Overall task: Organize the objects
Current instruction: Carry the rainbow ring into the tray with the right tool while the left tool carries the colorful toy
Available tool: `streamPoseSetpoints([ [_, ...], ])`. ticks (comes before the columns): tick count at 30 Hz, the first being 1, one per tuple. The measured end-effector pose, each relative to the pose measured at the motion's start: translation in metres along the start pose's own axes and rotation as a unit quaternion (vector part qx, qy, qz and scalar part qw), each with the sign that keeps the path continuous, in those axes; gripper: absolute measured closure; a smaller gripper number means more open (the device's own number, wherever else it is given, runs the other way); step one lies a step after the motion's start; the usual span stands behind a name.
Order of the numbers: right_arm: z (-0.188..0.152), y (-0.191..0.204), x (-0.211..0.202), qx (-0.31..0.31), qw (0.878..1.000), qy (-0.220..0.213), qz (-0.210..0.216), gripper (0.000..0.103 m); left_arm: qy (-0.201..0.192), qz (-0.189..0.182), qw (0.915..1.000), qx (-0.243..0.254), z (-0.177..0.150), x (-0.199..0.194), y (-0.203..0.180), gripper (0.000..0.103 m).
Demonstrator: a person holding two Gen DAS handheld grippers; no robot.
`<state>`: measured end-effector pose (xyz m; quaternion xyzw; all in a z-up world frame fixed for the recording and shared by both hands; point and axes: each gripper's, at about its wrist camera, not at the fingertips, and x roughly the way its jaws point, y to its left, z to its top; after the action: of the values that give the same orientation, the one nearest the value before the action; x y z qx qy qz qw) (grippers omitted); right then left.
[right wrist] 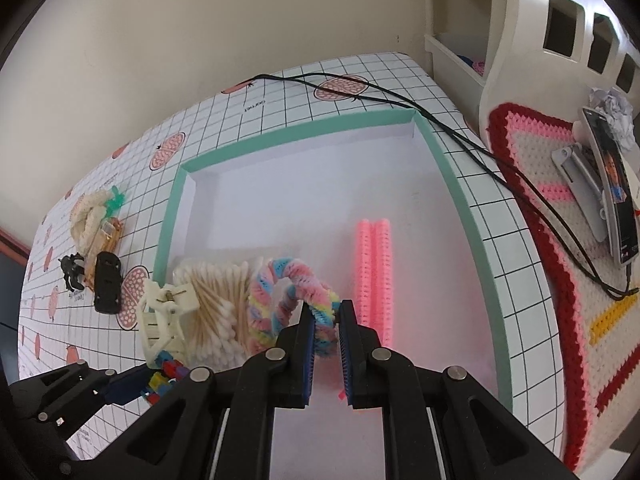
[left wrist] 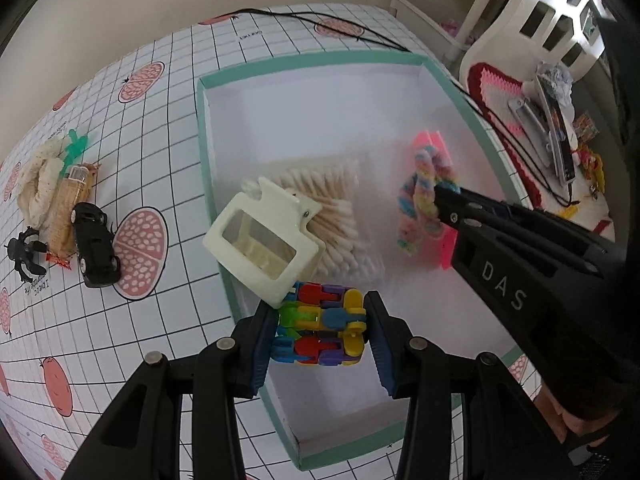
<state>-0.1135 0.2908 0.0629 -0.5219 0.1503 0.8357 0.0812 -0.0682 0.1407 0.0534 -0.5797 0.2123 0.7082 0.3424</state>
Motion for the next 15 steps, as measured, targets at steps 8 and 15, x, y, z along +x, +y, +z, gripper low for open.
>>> streamPoseSetpoints([
  [8,-0.0021,0.0,0.0065,-0.002,1.0,0.014,-0.003,0.09,0.018,0.003,0.9998,0.009,-0.0003,0.0099,0.0035,0.058],
  [15,-0.0032,0.0002,0.0086,0.004,1.0,0.02,-0.005,0.09,0.019,0.011,0.9994,0.028,-0.0041,0.0063,0.0029,0.058],
])
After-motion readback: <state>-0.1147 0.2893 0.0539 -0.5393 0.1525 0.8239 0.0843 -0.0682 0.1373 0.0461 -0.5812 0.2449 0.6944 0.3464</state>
